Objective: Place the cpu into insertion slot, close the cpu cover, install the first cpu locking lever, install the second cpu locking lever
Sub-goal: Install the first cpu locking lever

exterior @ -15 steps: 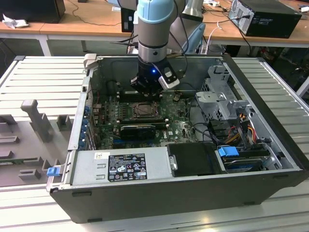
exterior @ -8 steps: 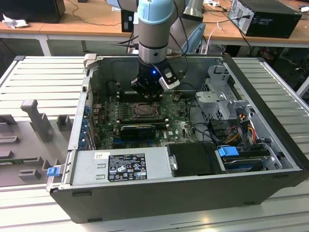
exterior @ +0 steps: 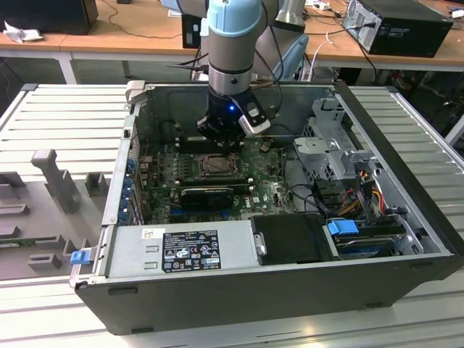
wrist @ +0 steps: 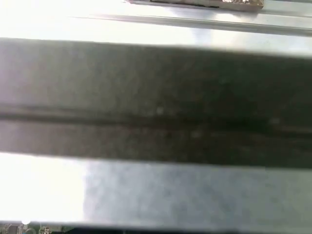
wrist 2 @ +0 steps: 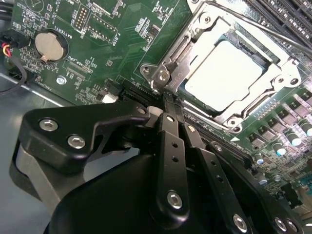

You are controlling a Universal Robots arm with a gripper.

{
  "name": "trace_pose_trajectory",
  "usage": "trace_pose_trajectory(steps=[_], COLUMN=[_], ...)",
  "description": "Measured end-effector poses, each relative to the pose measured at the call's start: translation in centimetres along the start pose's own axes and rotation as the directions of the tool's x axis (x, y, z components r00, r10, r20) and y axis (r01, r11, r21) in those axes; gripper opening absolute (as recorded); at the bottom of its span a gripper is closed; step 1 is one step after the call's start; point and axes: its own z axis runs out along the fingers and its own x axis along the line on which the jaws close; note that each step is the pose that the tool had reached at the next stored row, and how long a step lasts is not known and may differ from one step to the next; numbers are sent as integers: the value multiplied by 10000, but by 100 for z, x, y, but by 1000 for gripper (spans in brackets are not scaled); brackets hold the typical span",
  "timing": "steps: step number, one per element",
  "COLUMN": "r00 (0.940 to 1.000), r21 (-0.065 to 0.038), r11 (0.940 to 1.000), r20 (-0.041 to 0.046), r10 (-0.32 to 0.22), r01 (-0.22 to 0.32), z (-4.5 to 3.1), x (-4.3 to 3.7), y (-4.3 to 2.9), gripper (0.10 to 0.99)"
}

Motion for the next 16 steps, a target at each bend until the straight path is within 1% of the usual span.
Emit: trace_pose_trajectory(steps=[3,16], r00=[10000,10000], r21=[3,3], r11=[10000,10000], r20=[-13,-14], r10=[1,1], r01=[-1,-1], z=[-95,-105], x=[-3,-1], y=[9,-27], gripper=[106,106])
